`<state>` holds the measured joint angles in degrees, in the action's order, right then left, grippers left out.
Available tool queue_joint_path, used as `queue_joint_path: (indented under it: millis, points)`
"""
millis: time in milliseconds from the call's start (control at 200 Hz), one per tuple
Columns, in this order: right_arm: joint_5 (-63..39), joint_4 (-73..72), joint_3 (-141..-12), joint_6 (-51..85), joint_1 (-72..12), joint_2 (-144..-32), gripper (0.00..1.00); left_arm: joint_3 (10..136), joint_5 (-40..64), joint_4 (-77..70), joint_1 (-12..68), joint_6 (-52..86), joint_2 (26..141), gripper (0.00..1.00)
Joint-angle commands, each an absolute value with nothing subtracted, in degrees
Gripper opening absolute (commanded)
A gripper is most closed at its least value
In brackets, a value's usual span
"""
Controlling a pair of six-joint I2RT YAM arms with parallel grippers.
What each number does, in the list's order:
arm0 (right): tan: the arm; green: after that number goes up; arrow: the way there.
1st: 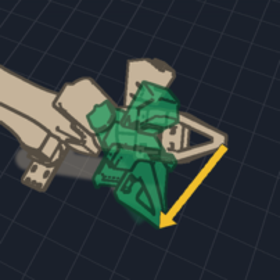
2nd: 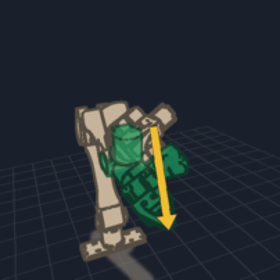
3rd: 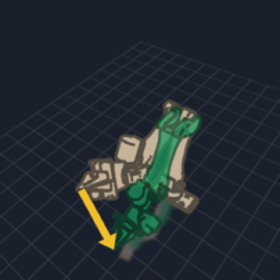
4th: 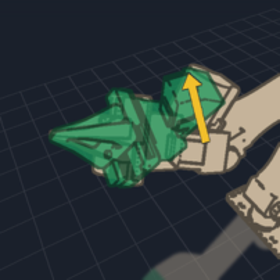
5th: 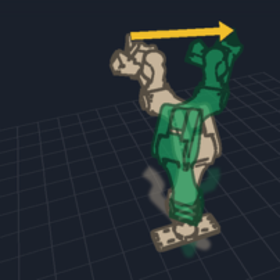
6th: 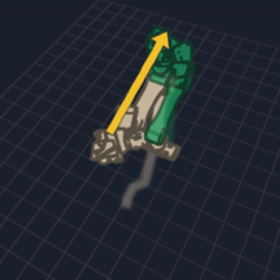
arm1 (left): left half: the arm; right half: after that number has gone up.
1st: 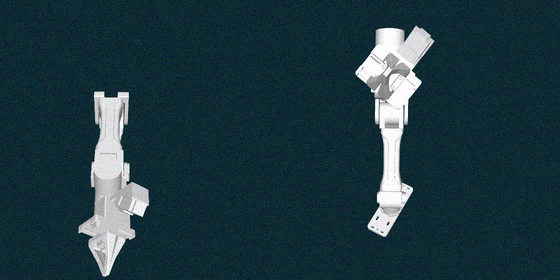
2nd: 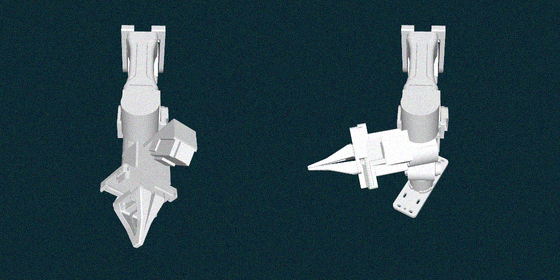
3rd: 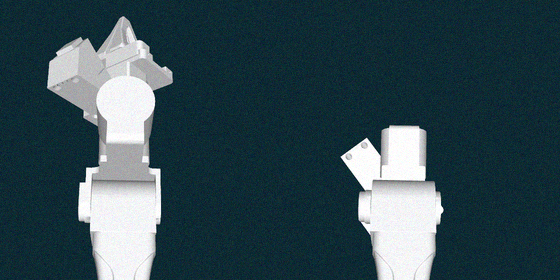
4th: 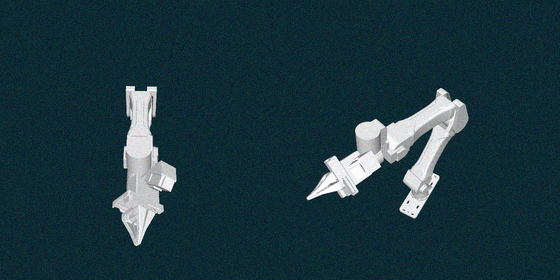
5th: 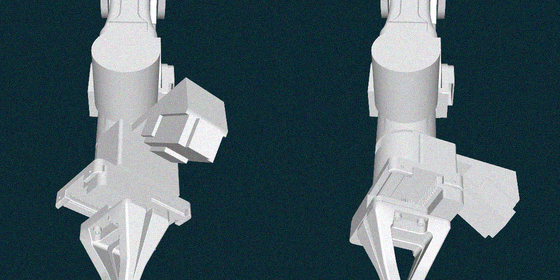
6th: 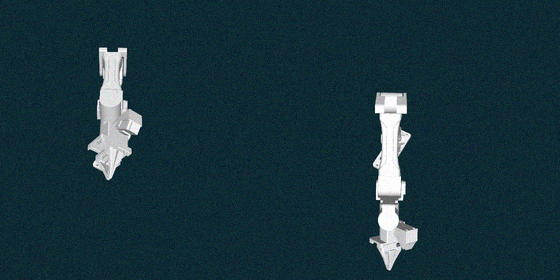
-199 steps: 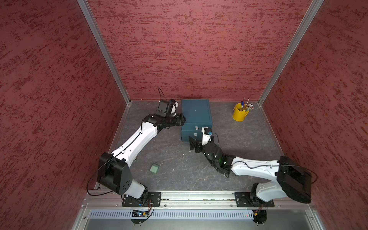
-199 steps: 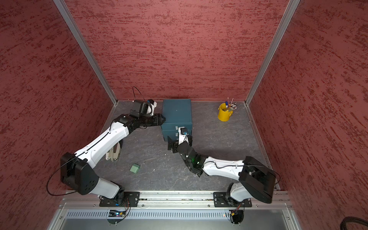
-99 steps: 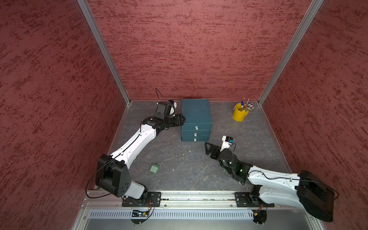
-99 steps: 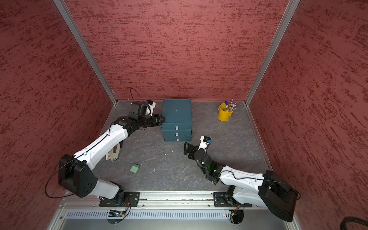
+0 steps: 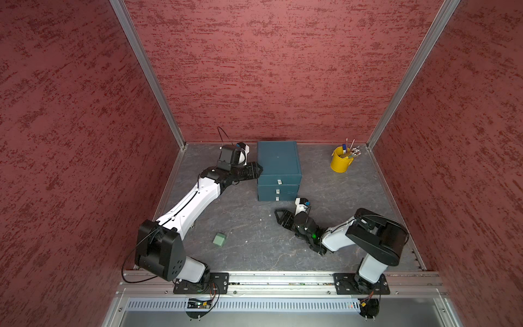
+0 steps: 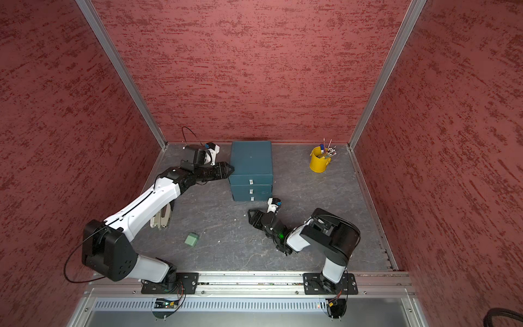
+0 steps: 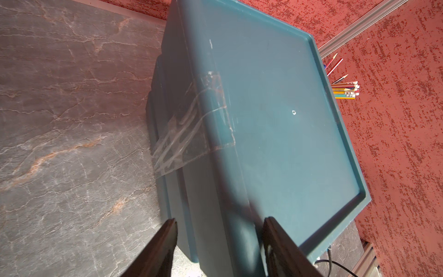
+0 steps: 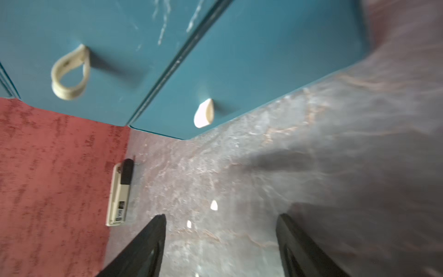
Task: Place the plugs into the drawer by color
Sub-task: Close the drawer in the storage box, then open the drawer in the storage box.
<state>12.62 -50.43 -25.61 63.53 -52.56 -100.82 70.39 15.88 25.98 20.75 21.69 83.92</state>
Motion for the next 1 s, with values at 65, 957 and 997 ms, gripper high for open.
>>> queue_joint_path:
  millis: [65,957,997]
  points:
    - [14.9,-58.5,-27.7,64.0,-52.4,-102.7,0.73,69.1,15.3,28.0,19.9,21.3,83.5,0.60]
    - [13.0,-78.6,-29.7,68.3,-47.1,-118.0,0.37,68.7,15.2,28.2,19.6,21.0,83.0,0.59]
    - [12.5,-78.8,-30.0,67.6,-47.1,-118.1,0.37,68.8,15.3,28.3,19.6,21.0,83.1,0.59]
